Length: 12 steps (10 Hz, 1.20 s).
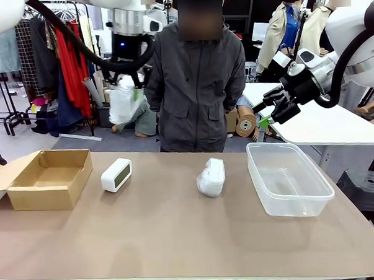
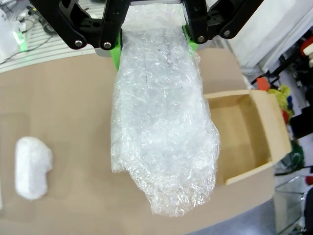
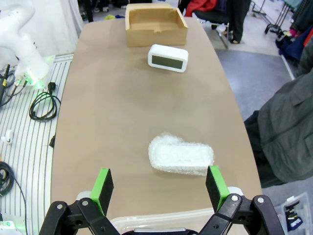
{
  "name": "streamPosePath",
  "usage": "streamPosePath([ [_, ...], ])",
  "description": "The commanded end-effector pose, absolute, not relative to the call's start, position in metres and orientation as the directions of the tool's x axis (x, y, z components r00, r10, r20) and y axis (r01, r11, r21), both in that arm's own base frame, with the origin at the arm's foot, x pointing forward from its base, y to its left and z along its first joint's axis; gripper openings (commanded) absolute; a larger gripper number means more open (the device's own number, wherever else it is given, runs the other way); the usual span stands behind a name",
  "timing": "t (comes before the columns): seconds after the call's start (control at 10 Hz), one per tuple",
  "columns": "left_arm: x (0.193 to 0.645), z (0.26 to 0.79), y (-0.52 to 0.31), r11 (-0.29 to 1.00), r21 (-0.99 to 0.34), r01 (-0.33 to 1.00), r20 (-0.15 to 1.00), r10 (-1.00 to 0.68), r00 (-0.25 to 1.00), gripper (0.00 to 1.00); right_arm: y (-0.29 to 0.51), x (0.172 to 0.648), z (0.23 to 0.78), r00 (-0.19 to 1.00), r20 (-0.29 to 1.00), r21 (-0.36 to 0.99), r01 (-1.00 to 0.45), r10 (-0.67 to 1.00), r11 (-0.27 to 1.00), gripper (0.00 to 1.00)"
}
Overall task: Separate and place wrapped and unwrapped clocks.
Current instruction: If the picked Digital clock is wrapped, place it in the Package Box ; if not, place it in the Organizing box.
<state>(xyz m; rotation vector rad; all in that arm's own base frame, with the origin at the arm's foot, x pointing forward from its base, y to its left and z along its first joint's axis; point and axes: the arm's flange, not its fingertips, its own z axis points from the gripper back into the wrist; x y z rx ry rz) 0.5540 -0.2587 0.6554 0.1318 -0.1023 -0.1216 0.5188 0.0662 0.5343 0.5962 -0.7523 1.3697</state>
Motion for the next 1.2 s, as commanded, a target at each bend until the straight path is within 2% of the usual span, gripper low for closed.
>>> streamPosePath([
  [0.0, 0.542, 0.645, -0.213, 0.974, 0.219, 0.058, 0.115, -0.085, 0.990, 0.00, 0.066, 0.519, 0.536, 0.036, 0.767, -0.053, -0.992, 0.641, 0.119, 1.00],
  [0.2, 0.534, 0.629, -0.174, 0.962, 0.266, -0.063, 0.123, 0.031, 0.992, 0.00, 0.066, 0.519, 0.536, 0.036, 0.767, -0.053, -0.992, 0.641, 0.119, 1.00],
  [0.4, 0.537, 0.607, -0.133, 0.945, 0.307, -0.112, 0.117, 0.080, 0.990, 0.00, 0.066, 0.519, 0.536, 0.036, 0.767, -0.053, -0.992, 0.641, 0.119, 1.00],
  [0.8, 0.554, 0.562, -0.084, 0.892, 0.435, -0.121, 0.143, 0.064, 0.988, 0.00, 0.066, 0.519, 0.536, 0.036, 0.767, -0.053, -0.992, 0.641, 0.119, 1.00],
  [1.0, 0.560, 0.557, -0.083, 0.914, 0.387, -0.122, 0.132, 0.076, 0.988, 0.00, 0.066, 0.519, 0.536, 0.036, 0.767, -0.053, -0.992, 0.641, 0.119, 1.00],
  [1.1, 0.563, 0.557, -0.083, 0.902, 0.419, -0.106, 0.106, 0.067, 0.992, 0.00, 0.066, 0.519, 0.536, 0.036, 0.767, -0.053, -0.992, 0.641, 0.119, 1.00],
])
